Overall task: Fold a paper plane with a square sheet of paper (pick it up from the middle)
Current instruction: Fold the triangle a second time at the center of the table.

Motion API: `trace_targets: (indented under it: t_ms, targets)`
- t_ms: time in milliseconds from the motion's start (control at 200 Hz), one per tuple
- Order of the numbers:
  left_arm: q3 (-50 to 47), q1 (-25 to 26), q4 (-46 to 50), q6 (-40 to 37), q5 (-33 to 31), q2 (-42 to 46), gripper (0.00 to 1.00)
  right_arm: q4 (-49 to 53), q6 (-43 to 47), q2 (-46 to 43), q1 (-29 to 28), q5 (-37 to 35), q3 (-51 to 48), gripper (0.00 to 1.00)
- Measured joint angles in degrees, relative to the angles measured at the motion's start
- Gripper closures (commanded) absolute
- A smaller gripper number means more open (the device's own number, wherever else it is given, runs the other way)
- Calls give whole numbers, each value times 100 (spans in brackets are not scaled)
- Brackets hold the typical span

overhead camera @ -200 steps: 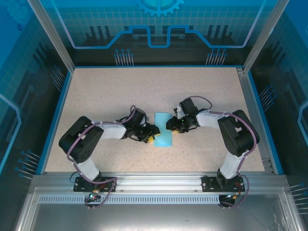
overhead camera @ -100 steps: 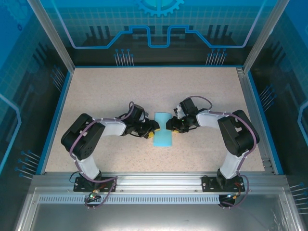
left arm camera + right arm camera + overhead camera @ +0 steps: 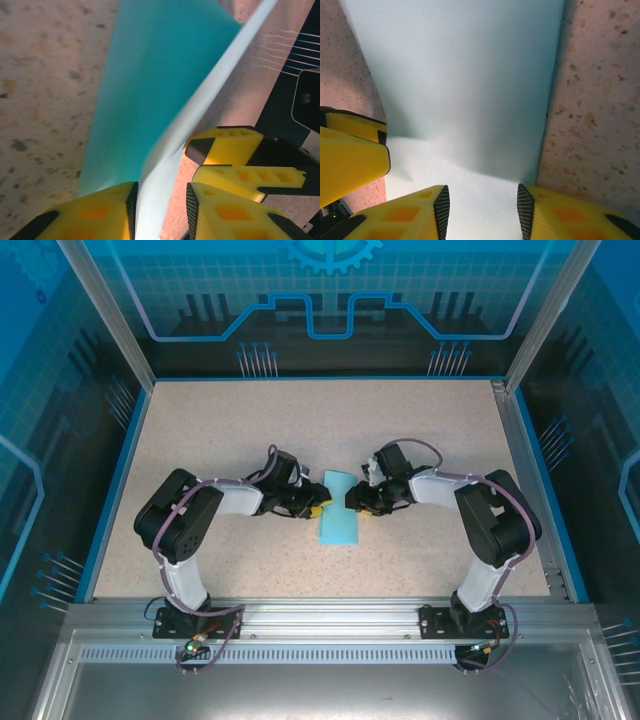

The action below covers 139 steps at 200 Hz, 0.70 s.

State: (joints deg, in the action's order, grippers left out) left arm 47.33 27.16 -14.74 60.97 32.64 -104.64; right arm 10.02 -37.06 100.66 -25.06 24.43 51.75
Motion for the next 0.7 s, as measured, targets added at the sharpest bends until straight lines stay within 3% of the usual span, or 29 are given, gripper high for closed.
trace_targets:
  t_ms: [235,420,520,695]
  targets:
    - [20,0,-107,0,87,-2,77,144,142,-328,0,-63,-2,55]
    - [22,0,-105,0,92,-2,83,243,413,-1357,-70,-422,-321,51]
    - [59,0,-101,2,98,-7,85,396,568,-1843,-533,-944,-452,50]
    - [155,-2,-90,-2,140,-9,85,730,780,-2041,-2002,-2256,-450,48]
